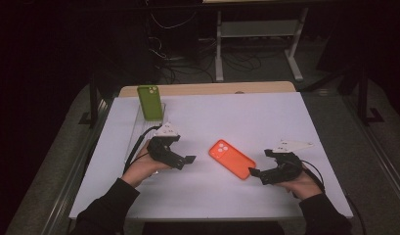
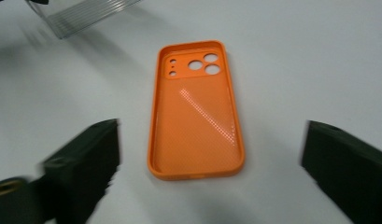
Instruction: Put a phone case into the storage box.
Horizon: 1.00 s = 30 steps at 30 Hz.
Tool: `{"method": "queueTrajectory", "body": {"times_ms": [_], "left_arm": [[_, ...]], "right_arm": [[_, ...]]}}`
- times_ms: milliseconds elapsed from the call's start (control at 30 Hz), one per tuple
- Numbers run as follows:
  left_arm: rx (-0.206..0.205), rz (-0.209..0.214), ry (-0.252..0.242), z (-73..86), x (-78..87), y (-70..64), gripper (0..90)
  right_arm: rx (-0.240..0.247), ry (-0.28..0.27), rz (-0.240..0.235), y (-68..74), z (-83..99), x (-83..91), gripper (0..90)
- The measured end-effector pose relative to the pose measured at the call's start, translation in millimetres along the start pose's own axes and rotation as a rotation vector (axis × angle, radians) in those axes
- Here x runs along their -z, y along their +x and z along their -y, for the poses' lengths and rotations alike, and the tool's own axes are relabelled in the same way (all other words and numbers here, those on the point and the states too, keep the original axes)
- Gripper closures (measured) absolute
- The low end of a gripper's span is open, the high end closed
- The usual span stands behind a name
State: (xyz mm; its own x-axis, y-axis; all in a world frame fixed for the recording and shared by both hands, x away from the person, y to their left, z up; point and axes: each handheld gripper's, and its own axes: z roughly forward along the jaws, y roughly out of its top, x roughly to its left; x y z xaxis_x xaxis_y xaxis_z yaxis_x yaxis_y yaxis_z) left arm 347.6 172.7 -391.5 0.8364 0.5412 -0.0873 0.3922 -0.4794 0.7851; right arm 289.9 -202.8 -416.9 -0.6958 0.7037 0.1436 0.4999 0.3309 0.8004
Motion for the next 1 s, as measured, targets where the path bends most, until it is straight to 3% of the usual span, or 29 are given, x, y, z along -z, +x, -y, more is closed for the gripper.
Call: {"method": "queueTrajectory", "body": {"times_ms": [100, 567, 1000], "left_arm": [[-0.003, 0.001, 0.003, 0.0, 0.2, 0.4, 0.0], [0.003, 0.000, 0.004, 0.4, -0.2, -1.0, 0.0], [0.011, 0.006, -0.002, 0.4, 0.7, 0.3, 0.0]], "right_arm": [[-0.017, -0.005, 0.025, -1.2, 1.9, 4.2, 0.0], [-0.014, 0.015, 0.008, 2.2, -2.1, 5.5, 0.0], [-0.019, 0.037, 0.019, 2.9, -32.6, -0.6, 0.0]]}}
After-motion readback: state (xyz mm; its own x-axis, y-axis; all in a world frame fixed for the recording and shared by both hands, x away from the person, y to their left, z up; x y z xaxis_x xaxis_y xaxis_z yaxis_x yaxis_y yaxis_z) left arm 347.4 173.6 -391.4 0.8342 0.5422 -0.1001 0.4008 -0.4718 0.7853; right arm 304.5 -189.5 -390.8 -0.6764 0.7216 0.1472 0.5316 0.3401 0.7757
